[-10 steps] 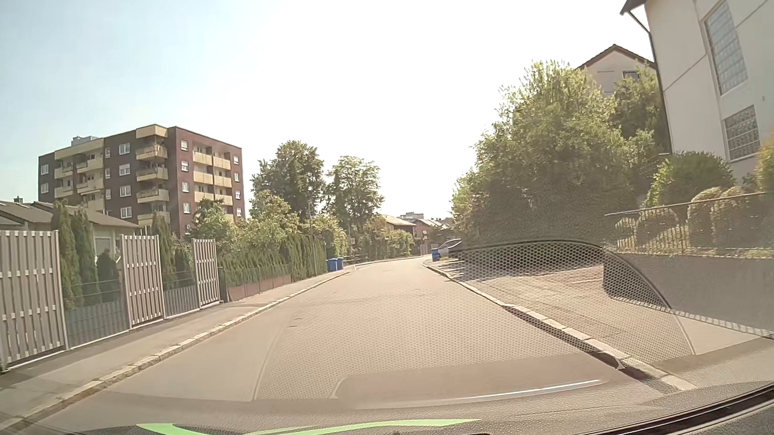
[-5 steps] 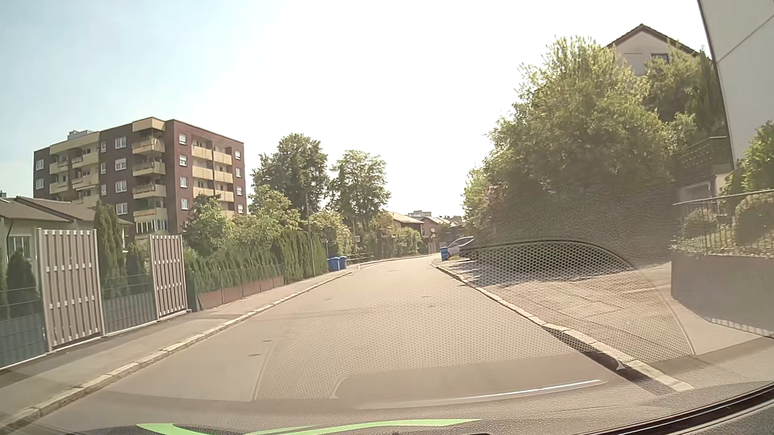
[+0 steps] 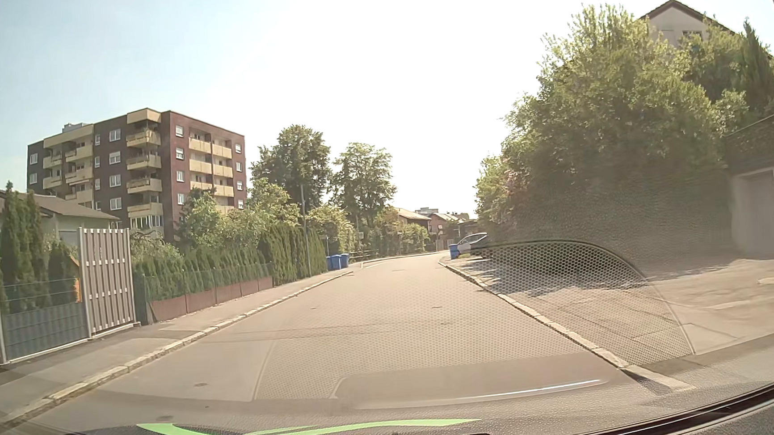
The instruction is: Follow the waypoints while adhering to traffic rules and regulations
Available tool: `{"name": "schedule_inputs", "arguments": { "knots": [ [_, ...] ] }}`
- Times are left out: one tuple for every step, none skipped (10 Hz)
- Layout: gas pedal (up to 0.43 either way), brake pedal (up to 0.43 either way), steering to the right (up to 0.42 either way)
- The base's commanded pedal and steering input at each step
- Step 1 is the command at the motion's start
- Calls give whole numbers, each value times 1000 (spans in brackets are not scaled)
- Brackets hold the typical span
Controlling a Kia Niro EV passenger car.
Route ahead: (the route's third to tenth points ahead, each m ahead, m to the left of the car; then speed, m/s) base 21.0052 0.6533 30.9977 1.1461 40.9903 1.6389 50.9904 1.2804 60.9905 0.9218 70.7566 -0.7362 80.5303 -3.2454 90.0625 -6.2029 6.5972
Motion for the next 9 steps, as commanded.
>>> {"name": "schedule_inputs", "arguments": {
  "knots": [
    [79,0,-17],
    [79,0,-14],
    [79,0,-12],
    [79,0,-11],
    [79,0,-11],
    [79,0,-11],
    [79,0,-11],
    [79,0,-11],
    [79,0,-11]
  ]
}}
